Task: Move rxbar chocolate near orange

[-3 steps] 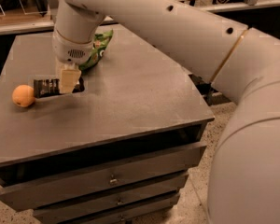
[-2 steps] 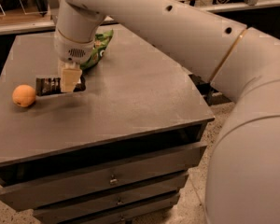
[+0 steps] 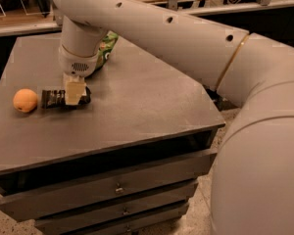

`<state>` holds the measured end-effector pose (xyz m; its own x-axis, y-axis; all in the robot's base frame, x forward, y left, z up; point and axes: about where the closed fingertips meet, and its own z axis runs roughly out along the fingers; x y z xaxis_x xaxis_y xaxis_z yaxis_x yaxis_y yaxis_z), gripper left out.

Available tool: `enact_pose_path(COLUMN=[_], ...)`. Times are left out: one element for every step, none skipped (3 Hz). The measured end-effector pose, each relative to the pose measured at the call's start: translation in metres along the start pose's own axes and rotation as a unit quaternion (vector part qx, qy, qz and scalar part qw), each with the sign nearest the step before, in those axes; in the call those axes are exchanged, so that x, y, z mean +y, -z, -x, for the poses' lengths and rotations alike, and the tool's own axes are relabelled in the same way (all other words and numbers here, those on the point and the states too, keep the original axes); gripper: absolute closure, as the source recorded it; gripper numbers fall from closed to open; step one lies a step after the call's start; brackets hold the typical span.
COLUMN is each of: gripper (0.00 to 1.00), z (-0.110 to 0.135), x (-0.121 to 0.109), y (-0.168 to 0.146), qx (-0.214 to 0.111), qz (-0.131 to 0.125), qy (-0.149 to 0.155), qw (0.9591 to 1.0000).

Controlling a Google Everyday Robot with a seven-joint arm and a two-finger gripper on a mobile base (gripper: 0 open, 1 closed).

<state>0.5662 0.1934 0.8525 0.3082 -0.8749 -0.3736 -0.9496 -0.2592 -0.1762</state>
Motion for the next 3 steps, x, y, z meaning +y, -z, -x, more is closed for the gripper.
enact_pose_path(gripper=[0.84,0.61,0.38], z=[-0.0028,-0.0054,-0.0039], x=[0.0004,0.0002,0.0009], y=[-0.0040,-0.0075,-0.0098], qx=[0.006,-0.004,-0.014], qz=[-0.003,0.006,0.017], qy=[-0.005,-0.009,-0.004], qw=[1.0000,0.9999,0.9998])
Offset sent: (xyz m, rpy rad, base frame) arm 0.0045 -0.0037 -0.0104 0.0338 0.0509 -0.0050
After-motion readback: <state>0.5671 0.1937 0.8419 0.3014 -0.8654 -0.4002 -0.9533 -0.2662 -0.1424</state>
